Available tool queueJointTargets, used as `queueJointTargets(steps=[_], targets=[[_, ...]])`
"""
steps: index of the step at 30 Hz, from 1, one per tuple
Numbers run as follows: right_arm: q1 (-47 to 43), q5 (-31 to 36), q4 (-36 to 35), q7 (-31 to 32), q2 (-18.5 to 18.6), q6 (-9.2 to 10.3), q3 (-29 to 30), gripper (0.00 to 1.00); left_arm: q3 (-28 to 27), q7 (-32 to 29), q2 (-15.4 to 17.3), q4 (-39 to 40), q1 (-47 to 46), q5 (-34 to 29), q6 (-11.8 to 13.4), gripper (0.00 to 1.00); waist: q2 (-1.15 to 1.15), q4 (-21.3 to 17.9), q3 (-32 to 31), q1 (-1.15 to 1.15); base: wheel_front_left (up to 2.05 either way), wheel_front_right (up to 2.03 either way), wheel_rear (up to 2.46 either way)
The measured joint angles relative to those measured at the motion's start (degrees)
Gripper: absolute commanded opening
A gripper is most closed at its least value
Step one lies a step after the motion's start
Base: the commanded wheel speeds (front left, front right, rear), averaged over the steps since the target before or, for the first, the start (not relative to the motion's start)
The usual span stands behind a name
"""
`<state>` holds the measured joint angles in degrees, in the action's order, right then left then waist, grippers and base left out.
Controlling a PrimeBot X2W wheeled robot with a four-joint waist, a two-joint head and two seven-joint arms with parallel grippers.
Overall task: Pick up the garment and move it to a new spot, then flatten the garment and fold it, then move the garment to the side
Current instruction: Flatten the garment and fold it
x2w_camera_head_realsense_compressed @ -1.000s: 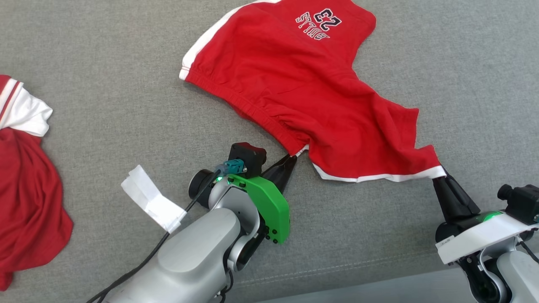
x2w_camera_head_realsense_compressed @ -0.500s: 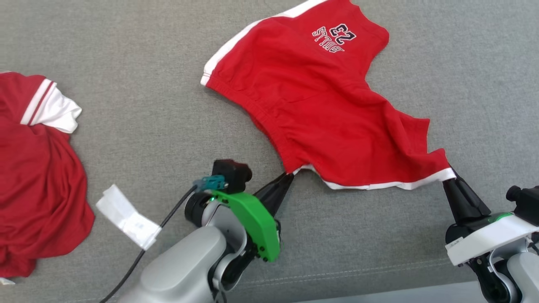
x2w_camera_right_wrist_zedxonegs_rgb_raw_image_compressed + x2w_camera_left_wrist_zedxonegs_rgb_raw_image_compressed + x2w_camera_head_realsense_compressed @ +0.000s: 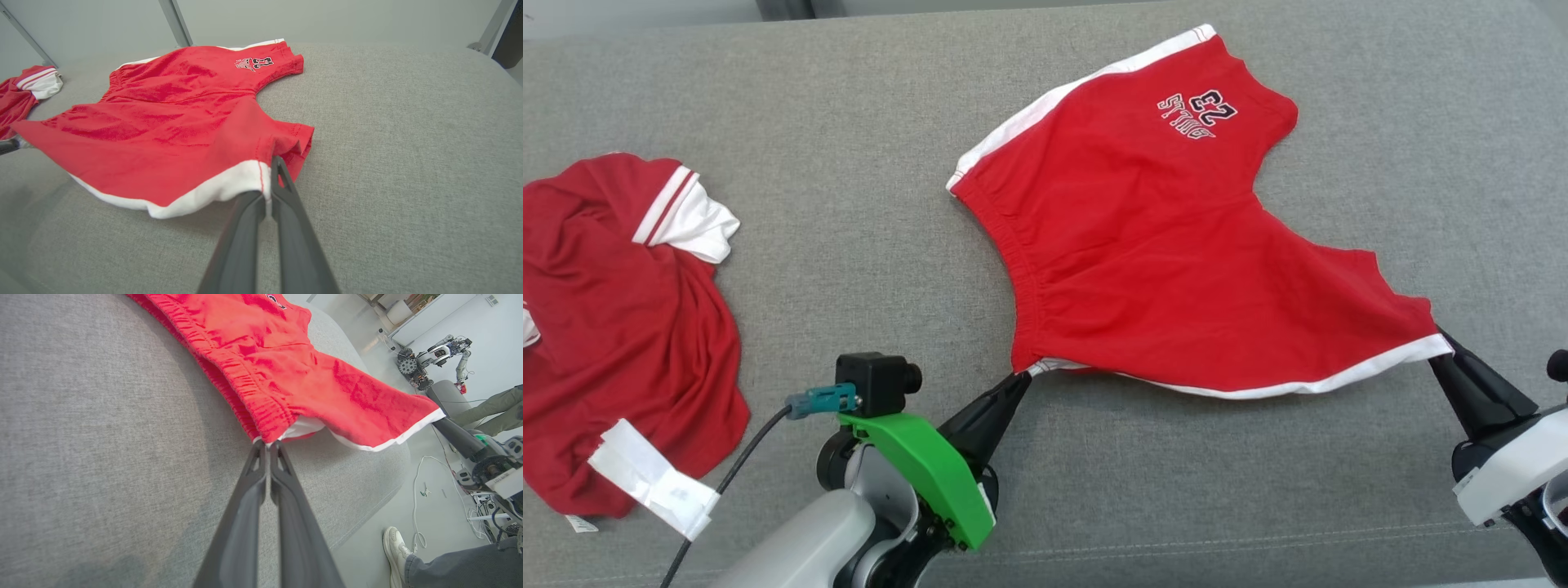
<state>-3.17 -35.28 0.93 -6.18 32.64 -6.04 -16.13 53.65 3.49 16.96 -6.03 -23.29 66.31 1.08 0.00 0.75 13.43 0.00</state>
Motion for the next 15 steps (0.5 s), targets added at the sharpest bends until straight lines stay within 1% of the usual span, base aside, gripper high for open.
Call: queueJointTargets(steps=[3, 6, 12, 15], targets=[[-0.5, -0.7, -2.4, 1.7, 1.6, 0.0, 1.1, 0.0, -0.6, -0.5, 1.8, 3.1, 1.9, 1.3, 0.0, 0.0, 0.0, 0.2, -1.0, 0.0, 0.0, 0.0, 0.0], [-0.9, -0.9, -4.7, 3.4, 3.6, 0.08, 2.3, 0.0, -0.7, -1.2, 2.7, 6.3, 4.2, 2.1, 0.5, 0.0, 0.0, 0.3, -2.0, 0.0, 0.0, 0.0, 0.0], [-5.7, -3.6, -10.1, 7.6, 4.4, 0.15, 1.8, 0.0, -2.1, -1.4, 5.7, 12.2, 8.9, 4.8, 2.7, 0.0, 0.0, 0.3, -3.6, 0.0, 0.0, 0.0, 0.0], [-8.2, -4.6, -13.1, 9.1, 4.8, 1.37, 2.1, 0.0, -3.2, -0.8, 7.0, 14.7, 11.3, 5.1, 3.6, 0.0, 0.0, 0.2, -3.8, 0.0, 0.0, 0.0, 0.0]])
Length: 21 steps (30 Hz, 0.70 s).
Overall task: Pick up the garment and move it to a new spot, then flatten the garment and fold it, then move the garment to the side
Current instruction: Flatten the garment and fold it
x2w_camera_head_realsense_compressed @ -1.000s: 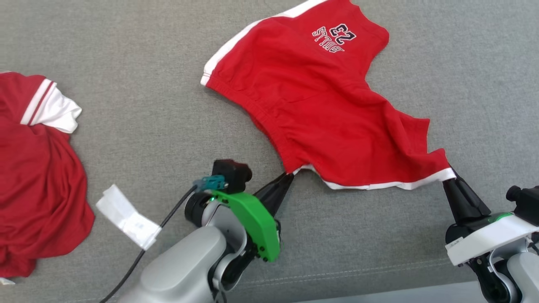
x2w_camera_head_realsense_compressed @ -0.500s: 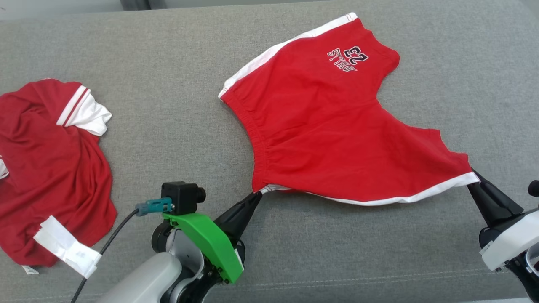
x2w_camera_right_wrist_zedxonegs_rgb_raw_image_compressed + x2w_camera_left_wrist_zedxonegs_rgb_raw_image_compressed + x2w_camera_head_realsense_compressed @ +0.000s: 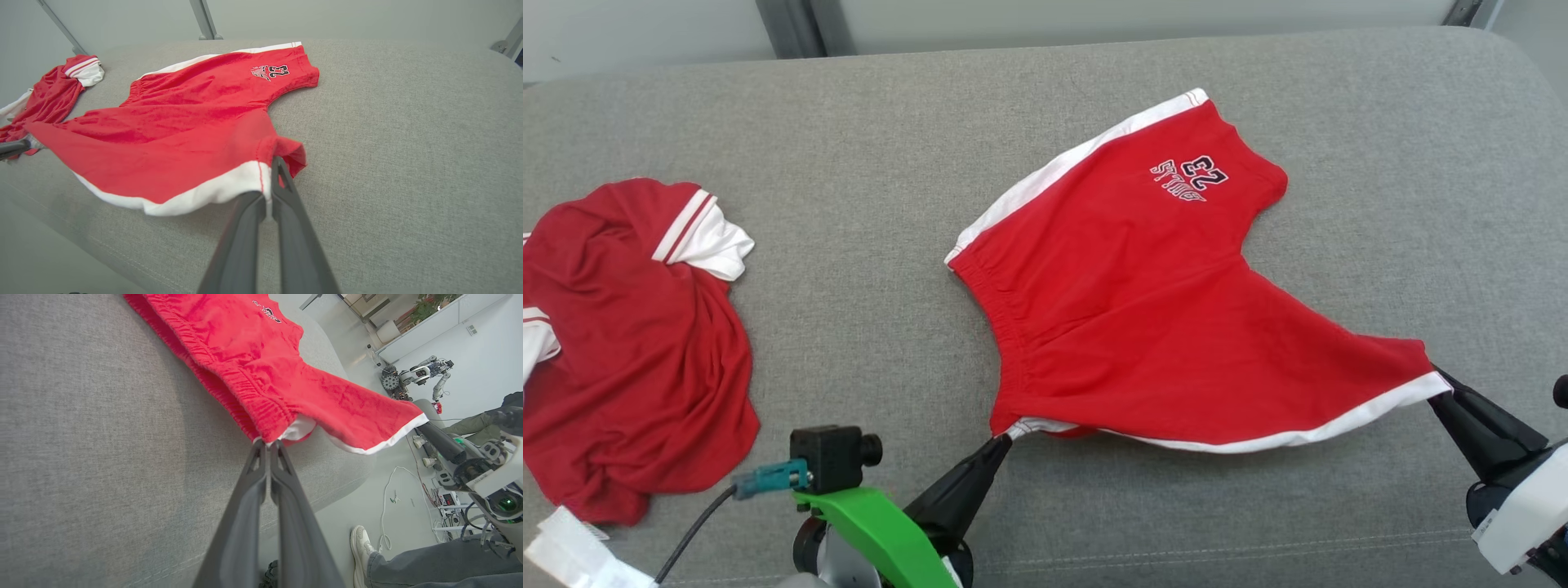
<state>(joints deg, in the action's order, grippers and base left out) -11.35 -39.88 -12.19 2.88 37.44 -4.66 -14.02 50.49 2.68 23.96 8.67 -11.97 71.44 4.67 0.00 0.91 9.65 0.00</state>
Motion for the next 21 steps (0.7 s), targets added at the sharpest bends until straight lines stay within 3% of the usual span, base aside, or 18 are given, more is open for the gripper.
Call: queueJointTargets(steps=[10, 17, 21], targets=[[-6.3, -2.5, -10.2, 3.4, 3.2, 4.78, 5.0, 0.0, -2.1, 1.8, 3.3, 9.2, 8.6, 3.0, 1.6, 0.0, 0.0, -1.5, 0.1, 0.0, 0.0, 0.0, 0.0], [-7.5, -3.4, -15.3, 5.3, 4.2, 5.15, 5.3, 0.0, -2.9, 2.3, 4.5, 13.1, 9.6, 3.3, 2.2, 0.0, 0.0, -1.4, 1.9, 0.0, 0.0, 0.0, 0.0], [-6.0, -4.3, -16.6, 6.4, 4.5, 4.13, 4.7, 0.0, -3.4, 1.4, 4.6, 14.3, 9.2, 3.3, 2.2, 0.0, 0.0, -1.3, 3.1, 0.0, 0.0, 0.0, 0.0]])
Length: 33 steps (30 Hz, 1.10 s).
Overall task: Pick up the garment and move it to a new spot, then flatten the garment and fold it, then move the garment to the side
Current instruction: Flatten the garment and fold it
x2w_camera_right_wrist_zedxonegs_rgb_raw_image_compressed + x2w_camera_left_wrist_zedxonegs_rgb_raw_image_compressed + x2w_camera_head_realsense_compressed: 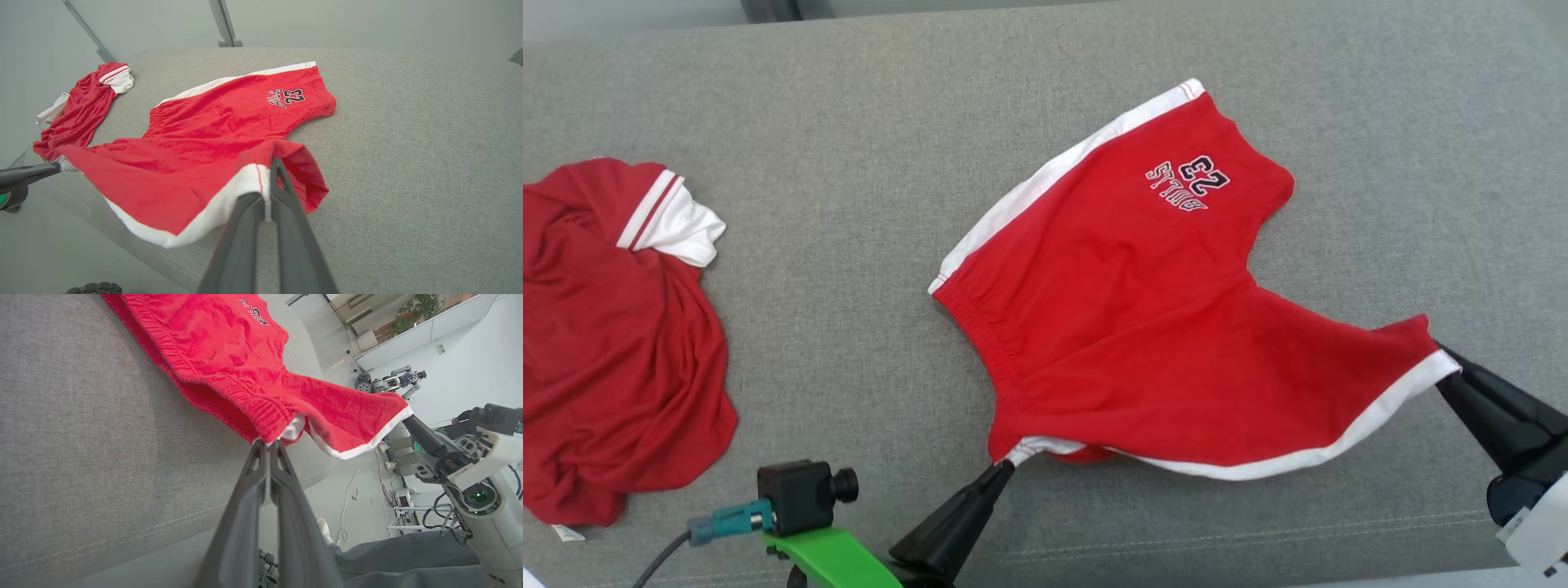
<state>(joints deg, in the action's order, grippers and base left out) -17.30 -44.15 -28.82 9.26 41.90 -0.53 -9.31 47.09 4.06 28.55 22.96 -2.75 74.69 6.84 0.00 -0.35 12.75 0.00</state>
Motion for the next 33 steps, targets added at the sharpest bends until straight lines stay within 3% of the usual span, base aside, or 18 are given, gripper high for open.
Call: queueJointTargets(steps=[7, 18, 25, 33], targets=[[10.5, -3.6, -0.3, 4.9, 2.5, -1.35, 0.7, 0.0, -3.1, -3.7, 0.4, 0.9, -6.0, 2.3, 0.3, 0.0, 0.0, 0.8, 5.0, 0.0, 0.0, 0.0, 0.0], [26.1, -5.8, 5.6, 12.3, 7.0, -1.31, 3.4, 0.0, -6.0, -10.3, 2.1, 0.1, -15.9, 2.9, 0.3, 0.0, 0.0, 3.5, 12.6, 0.0, 0.0, 0.0, 0.0], [33.2, -5.8, 9.5, 14.6, 6.6, -1.37, 1.7, 0.0, -6.0, -14.0, 1.0, -1.5, -21.7, 3.5, 0.3, 0.0, 0.0, 6.6, 16.9, 0.0, 0.0, 0.0, 0.0], [41.8, -4.0, 13.1, 14.6, 3.6, -2.49, -2.0, 0.0, -5.4, -16.8, -1.0, -3.4, -26.4, 3.6, 0.3, 0.0, 0.0, 9.9, 21.1, 0.0, 0.0, 0.0, 0.0]])
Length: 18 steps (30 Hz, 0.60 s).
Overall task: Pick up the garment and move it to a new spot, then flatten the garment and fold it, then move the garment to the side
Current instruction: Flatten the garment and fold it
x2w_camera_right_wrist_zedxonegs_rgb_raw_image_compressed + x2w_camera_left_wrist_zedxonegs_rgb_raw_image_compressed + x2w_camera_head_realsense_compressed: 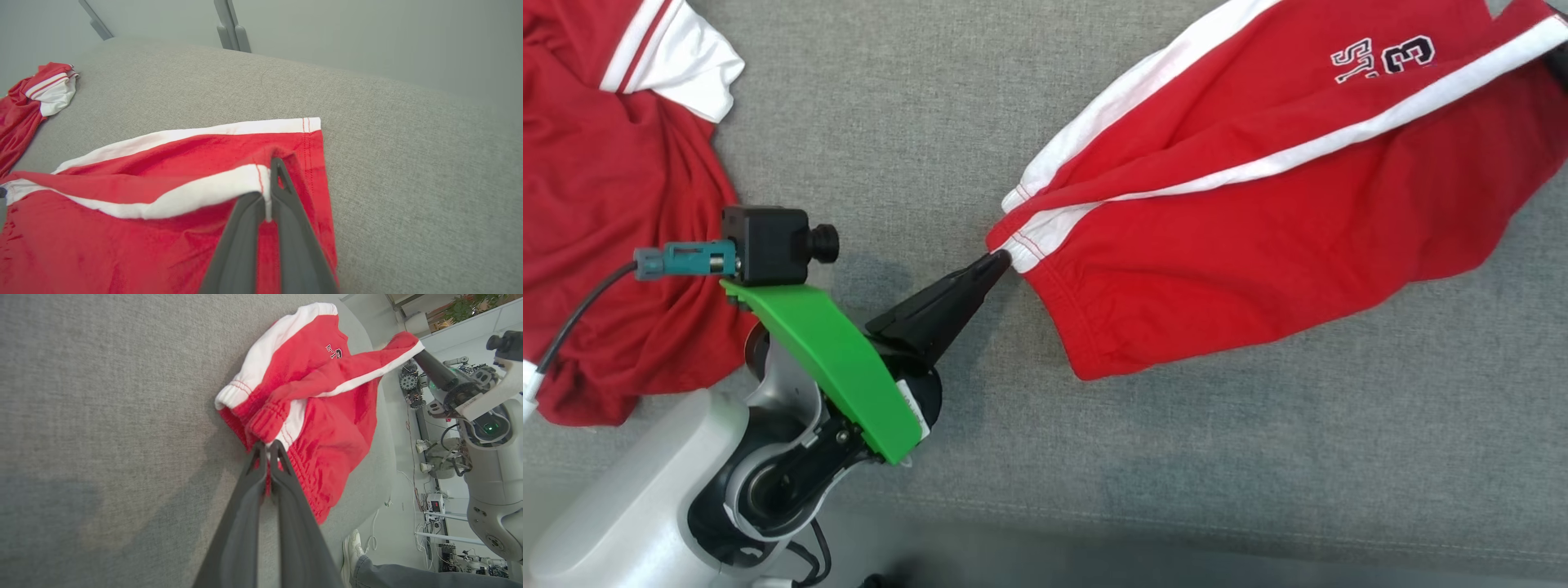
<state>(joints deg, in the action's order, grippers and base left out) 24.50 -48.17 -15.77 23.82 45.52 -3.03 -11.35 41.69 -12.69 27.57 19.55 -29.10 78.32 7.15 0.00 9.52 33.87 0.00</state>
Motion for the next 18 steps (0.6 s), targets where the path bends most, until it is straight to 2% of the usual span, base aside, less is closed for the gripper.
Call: queueJointTargets(steps=[5, 18], targets=[[4.7, 3.7, 3.0, -1.0, -1.3, -0.58, -1.9, 0.0, 0.5, -0.9, -1.5, -0.9, -2.1, 0.0, 0.0, 0.0, 0.0, 1.5, 1.8, 0.0, 0.0, 0.0, 0.0], [12.4, 7.0, 12.6, -1.2, -3.5, -1.29, -5.2, 0.0, -0.3, -1.4, -3.5, -3.6, -3.9, 0.2, 0.0, 0.0, 0.0, 3.2, 3.1, 0.0, 0.0, 0.0, 0.0]])
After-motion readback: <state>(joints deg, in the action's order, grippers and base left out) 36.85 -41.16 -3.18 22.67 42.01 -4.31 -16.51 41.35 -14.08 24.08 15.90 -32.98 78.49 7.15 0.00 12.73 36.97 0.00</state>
